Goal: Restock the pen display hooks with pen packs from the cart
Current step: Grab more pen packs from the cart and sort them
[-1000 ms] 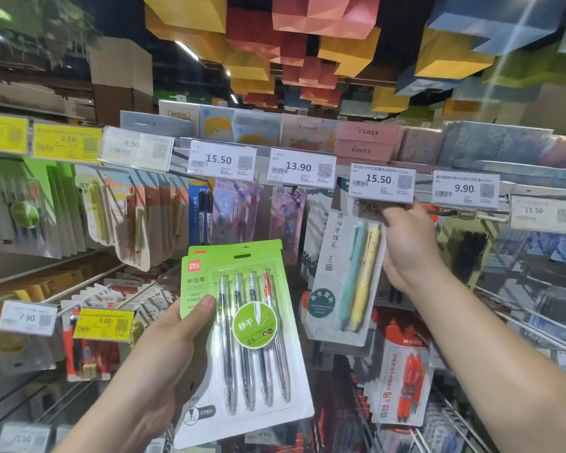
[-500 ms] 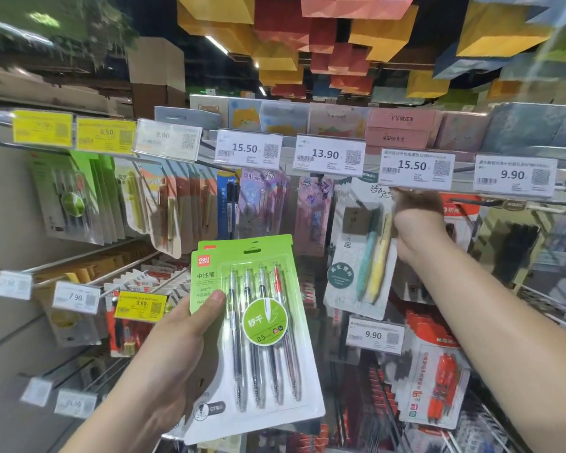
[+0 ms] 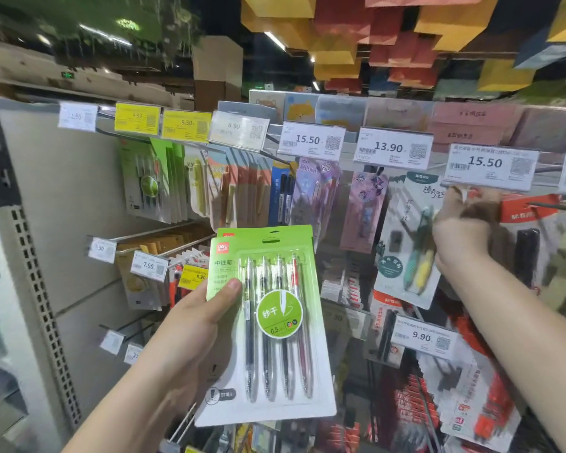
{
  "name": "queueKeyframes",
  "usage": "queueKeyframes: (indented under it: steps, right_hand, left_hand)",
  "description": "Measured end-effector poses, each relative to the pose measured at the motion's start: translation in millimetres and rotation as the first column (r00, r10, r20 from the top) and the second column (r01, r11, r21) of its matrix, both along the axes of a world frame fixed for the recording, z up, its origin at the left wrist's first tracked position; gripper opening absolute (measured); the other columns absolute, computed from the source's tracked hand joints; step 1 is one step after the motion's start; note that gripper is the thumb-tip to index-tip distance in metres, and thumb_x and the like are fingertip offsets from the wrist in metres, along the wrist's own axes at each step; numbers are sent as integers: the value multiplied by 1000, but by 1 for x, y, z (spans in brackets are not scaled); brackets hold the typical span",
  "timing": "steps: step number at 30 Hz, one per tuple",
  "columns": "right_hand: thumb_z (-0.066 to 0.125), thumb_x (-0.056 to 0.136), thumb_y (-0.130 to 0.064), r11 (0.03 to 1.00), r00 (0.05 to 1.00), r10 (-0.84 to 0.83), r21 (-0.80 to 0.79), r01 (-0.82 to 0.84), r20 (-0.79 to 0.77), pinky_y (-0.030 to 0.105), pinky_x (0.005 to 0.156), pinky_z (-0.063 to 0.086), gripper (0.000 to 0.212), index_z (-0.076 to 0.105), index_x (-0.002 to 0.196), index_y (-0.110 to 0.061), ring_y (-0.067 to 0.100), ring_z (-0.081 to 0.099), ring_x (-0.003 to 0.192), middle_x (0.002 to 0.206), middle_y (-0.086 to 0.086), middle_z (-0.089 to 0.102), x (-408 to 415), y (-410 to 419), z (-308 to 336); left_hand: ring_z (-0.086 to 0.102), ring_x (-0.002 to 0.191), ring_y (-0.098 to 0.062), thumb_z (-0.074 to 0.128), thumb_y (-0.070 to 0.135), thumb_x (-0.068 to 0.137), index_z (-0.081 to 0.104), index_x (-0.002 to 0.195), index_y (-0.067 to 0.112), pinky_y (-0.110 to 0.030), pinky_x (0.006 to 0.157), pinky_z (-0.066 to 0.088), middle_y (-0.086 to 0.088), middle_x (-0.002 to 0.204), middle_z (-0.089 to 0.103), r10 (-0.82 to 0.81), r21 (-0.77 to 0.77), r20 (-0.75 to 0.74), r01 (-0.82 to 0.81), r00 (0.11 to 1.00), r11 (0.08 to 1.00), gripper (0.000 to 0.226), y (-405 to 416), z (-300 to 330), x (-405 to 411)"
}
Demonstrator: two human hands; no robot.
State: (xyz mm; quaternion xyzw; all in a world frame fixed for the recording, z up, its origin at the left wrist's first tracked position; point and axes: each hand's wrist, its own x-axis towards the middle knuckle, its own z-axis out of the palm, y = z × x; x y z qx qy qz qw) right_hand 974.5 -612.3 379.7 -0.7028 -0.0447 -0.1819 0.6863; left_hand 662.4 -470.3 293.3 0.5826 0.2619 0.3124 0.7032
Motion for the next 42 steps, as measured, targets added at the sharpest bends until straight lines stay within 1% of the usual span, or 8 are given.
queueKeyframes:
  steps: [3, 6, 11, 17, 23, 29, 36, 42]
  right_hand:
    - [55, 97, -42, 992, 995, 40, -121, -29, 88, 34, 114, 34, 63, 34, 150, -15, 25, 48, 132, 142, 4, 48, -26, 3, -17]
    - [56, 92, -31, 989, 968, 114, -122, -89, 221, 40, 108, 37, 43, 36, 126, -15, 28, 43, 134, 140, 13, 41, -62, 4, -34]
    - [58, 89, -15, 974, 786, 215, -182, -132, 580, 23, 115, 29, 42, 50, 129, -4, 19, 40, 132, 134, 15, 40, -102, 7, -70]
    - [65, 94, -35, 667, 647, 745, -172, -725, 162, 32, 80, 51, 13, 60, 106, -34, 18, 64, 90, 98, -4, 65, -157, 38, -86]
    - [63, 100, -35, 394, 360, 898, 99, -914, -251, 48, 114, 43, 29, 72, 117, -13, 20, 67, 118, 116, 4, 76, -198, 89, -83]
    - [49, 104, -37, 210, 92, 936, 328, -921, -339, 46, 102, 53, 43, 73, 123, -7, 33, 72, 110, 117, 16, 75, -252, 133, -62]
    - [57, 102, -23, 312, 233, 933, 295, -903, -275, 54, 104, 52, 32, 73, 117, 0, 37, 72, 109, 110, 19, 77, -320, 215, -57]
    - [71, 88, -10, 216, 184, 967, 186, -958, -177, 52, 98, 54, 20, 72, 106, 0, 32, 69, 91, 98, 20, 75, -352, 269, -57]
  left_hand:
    - [74, 90, 1, 57, 33, 103, 70, 107, 34, -25, 84, 46, 22, 97, 78, 14, 37, -9, -14, 1000, 999, 14, -4, 0, -6]
    - [70, 115, -13, 57, 36, 102, 71, 117, 35, -40, 113, 42, 17, 114, 77, 16, 44, -26, -15, 1000, 999, 20, -9, -4, -12]
    - [66, 121, -11, 57, 41, 101, 69, 123, 38, -46, 119, 37, 19, 119, 75, 45, 69, -74, -40, 996, 997, 25, -17, -14, -25]
    - [68, 118, -8, 55, 38, 103, 69, 125, 35, -40, 116, 39, 16, 120, 75, 104, 91, -97, -96, 990, 991, 26, -20, -28, -49]
    - [68, 116, -2, 52, 29, 105, 67, 127, 30, -33, 110, 42, 16, 121, 75, 151, 154, -89, -136, 985, 979, 27, -1, -24, -89]
    - [69, 118, -13, 51, 22, 105, 67, 129, 24, -38, 107, 44, 7, 123, 75, 88, 128, -16, -85, 996, 988, 29, 41, -23, -135]
    - [71, 116, -12, 53, 22, 99, 69, 126, 16, -27, 95, 49, 3, 121, 76, 61, 55, 73, -65, 995, 996, 32, 111, -26, -200]
    - [70, 118, -16, 56, 21, 92, 70, 125, 13, -26, 95, 55, -2, 123, 76, 39, 38, 135, -44, 990, 998, 37, 169, -35, -239]
